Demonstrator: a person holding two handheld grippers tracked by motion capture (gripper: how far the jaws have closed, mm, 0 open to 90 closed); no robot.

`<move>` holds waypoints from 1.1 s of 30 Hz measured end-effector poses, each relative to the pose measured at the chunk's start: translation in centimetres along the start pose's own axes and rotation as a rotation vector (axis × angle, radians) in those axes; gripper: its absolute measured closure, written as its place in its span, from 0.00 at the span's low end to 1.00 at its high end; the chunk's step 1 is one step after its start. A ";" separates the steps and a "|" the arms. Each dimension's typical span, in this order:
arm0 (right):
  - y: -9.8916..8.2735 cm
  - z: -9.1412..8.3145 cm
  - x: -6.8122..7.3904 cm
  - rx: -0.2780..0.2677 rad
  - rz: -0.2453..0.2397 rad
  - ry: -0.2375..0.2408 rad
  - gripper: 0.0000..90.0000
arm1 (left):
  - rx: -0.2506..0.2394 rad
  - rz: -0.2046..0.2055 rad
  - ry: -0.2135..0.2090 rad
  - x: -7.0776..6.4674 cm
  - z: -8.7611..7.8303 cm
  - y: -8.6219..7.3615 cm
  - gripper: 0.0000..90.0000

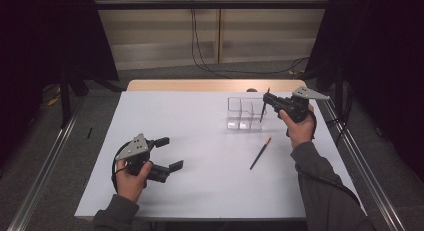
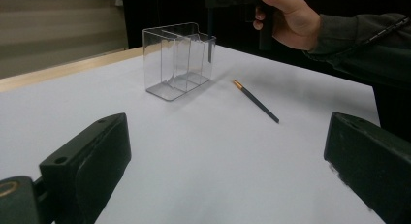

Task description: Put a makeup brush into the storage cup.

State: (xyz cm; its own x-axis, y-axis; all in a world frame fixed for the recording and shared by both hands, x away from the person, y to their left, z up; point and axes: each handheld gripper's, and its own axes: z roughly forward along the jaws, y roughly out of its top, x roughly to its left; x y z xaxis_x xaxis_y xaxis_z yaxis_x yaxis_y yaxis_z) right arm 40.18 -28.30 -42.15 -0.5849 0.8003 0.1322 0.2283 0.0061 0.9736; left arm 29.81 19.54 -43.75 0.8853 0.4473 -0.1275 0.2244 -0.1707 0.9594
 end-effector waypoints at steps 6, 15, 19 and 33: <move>-0.2 0.0 0.0 -0.002 0.006 -0.002 0.92 | 0.009 0.010 -0.004 0.0 0.0 0.0 0.03; -0.1 -0.2 -0.1 -0.008 0.008 -0.025 0.72 | 0.007 0.008 -0.003 0.1 0.0 0.0 0.03; -0.1 -0.5 -0.2 -0.018 0.021 -0.045 0.57 | 0.007 0.006 -0.003 0.0 0.1 0.0 0.03; -0.3 -1.5 -0.3 -0.016 0.031 -0.060 0.28 | 0.006 0.007 -0.005 -0.1 0.2 0.0 0.03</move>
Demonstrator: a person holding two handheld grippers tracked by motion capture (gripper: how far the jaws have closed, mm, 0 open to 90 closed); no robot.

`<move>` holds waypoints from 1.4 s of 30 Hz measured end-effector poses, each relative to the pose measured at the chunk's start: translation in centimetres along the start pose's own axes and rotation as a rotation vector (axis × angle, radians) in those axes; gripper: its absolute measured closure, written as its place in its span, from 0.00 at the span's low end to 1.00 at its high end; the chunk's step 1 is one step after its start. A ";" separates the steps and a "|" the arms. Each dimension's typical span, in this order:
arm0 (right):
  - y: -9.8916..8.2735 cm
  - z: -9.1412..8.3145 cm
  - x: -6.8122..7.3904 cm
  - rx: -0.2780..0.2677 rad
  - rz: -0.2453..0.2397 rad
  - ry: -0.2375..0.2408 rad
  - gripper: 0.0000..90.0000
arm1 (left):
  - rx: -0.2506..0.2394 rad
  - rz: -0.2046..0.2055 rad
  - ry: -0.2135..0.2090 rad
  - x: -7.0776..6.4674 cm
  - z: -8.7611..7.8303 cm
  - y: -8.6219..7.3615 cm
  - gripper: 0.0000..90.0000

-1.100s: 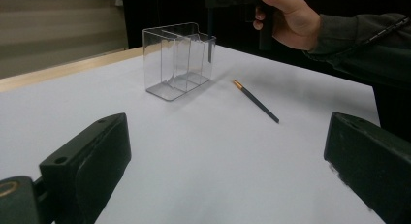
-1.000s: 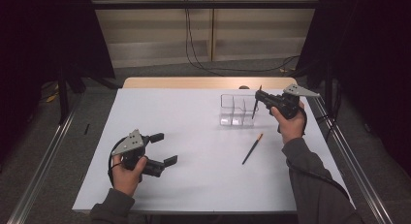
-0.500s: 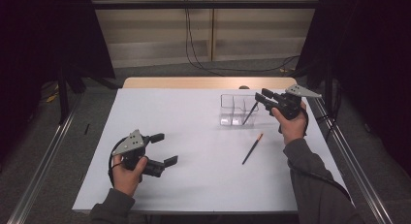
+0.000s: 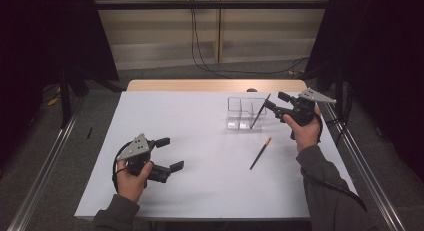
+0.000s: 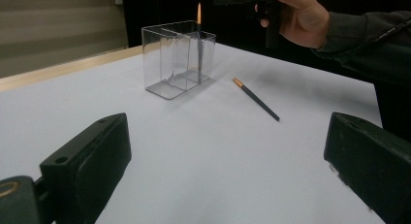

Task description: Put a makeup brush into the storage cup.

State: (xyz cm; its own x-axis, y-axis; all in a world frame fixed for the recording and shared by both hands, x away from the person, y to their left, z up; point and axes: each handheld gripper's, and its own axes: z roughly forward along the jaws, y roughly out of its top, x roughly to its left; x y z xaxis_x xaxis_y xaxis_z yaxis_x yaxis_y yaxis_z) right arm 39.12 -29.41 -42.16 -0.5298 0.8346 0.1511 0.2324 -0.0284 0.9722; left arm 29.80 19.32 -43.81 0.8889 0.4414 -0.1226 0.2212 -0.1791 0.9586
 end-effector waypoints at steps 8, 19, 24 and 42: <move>0.1 -0.6 0.3 -0.003 -0.007 0.004 0.24 | 0.003 0.003 0.000 0.0 0.0 0.0 0.03; 0.3 -1.4 0.4 0.009 -0.018 0.017 0.20 | 0.001 0.003 -0.002 0.0 0.1 0.0 0.03; 0.2 -1.7 0.5 0.012 -0.021 0.019 0.20 | 0.004 0.003 0.002 -0.1 0.1 0.0 0.03; -0.1 -3.2 1.2 0.024 -0.038 0.029 0.17 | -0.001 -0.005 -0.004 -0.1 0.1 -0.1 0.03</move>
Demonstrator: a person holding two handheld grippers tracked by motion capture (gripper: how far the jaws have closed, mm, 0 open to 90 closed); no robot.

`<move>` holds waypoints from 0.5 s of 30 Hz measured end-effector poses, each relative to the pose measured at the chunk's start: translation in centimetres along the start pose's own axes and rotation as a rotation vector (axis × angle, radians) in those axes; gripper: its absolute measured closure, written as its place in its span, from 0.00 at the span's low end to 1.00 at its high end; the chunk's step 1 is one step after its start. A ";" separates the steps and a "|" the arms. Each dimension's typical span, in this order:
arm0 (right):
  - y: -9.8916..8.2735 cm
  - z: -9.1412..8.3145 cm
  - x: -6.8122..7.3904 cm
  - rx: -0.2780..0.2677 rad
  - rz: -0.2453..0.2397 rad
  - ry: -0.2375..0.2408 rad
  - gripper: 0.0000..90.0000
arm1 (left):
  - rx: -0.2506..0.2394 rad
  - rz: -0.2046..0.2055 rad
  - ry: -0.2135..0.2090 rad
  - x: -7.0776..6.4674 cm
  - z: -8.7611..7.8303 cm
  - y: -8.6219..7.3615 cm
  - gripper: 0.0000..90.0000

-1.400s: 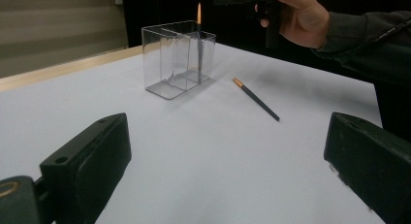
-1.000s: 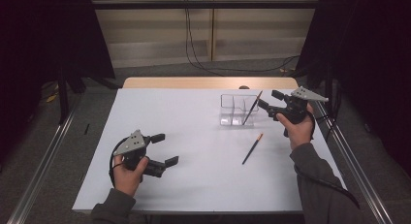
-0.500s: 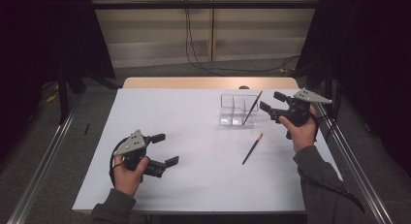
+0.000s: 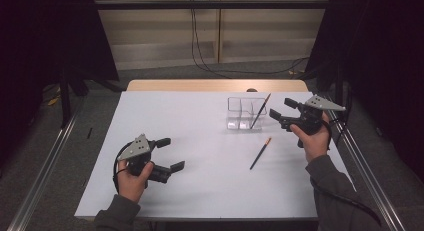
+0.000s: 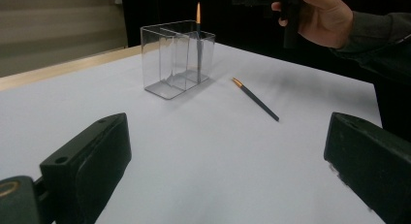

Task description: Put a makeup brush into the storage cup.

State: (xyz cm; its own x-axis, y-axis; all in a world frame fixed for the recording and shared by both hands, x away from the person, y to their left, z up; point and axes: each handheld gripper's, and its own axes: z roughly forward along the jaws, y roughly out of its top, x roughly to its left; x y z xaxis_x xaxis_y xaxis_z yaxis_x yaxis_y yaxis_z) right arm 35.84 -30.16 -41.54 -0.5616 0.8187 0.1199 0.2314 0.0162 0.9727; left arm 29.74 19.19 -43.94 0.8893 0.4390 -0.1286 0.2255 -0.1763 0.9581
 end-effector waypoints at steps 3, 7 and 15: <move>-0.1 -0.3 0.1 0.002 -0.004 0.001 0.17 | -0.004 -0.006 0.011 0.0 -0.1 0.0 0.03; -0.2 -0.6 0.4 0.005 -0.012 0.007 0.17 | 0.001 0.004 0.015 0.0 -0.2 0.0 0.03; -0.8 -1.5 0.9 0.013 -0.014 0.016 0.16 | -0.003 0.003 0.017 0.0 -0.2 0.1 0.03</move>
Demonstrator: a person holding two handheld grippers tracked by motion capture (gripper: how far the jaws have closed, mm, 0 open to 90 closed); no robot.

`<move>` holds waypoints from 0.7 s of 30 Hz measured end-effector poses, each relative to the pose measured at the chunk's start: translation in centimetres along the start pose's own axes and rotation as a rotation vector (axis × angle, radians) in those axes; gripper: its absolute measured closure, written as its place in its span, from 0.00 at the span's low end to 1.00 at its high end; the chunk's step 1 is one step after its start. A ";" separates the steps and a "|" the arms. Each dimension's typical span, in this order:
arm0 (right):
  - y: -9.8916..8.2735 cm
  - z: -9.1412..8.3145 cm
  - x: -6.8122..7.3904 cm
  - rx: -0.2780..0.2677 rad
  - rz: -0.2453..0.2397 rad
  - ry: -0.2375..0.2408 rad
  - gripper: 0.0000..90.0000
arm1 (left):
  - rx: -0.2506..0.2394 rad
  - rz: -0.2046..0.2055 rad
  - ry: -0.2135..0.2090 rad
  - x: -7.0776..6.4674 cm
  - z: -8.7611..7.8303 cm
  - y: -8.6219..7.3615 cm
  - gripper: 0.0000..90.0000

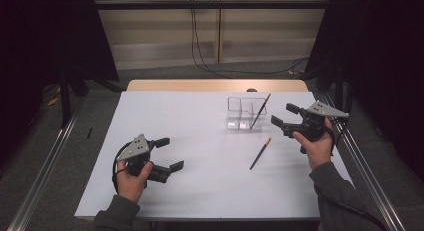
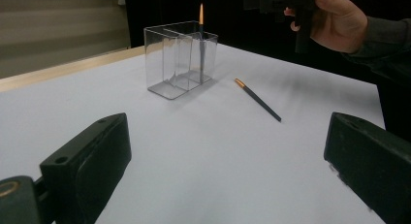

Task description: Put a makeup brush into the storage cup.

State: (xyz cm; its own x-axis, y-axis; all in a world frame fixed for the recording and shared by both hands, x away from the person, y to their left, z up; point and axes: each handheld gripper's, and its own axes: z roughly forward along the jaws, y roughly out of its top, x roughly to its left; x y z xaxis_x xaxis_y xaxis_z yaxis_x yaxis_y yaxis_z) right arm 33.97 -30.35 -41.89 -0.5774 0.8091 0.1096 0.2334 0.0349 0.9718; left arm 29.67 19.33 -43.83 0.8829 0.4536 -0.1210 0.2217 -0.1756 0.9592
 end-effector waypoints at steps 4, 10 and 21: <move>-0.2 -0.4 0.2 0.001 -0.008 0.003 0.15 | -0.002 -0.001 -0.008 0.0 0.0 0.0 0.03; -0.5 -1.1 0.4 0.004 -0.005 0.008 0.14 | 0.000 -0.002 -0.006 0.0 0.0 0.0 0.03; -0.9 -2.2 1.0 0.016 -0.019 0.014 0.13 | 0.004 0.003 -0.003 0.0 -0.1 0.1 0.03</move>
State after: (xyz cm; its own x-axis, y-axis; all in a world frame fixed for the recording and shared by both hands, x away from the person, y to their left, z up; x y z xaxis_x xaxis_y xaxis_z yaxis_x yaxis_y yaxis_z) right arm 31.51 -30.87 -42.24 -0.5924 0.8002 0.0938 0.2348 0.0601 0.9702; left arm 29.66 19.43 -43.76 0.8850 0.4502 -0.1189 0.2205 -0.1803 0.9586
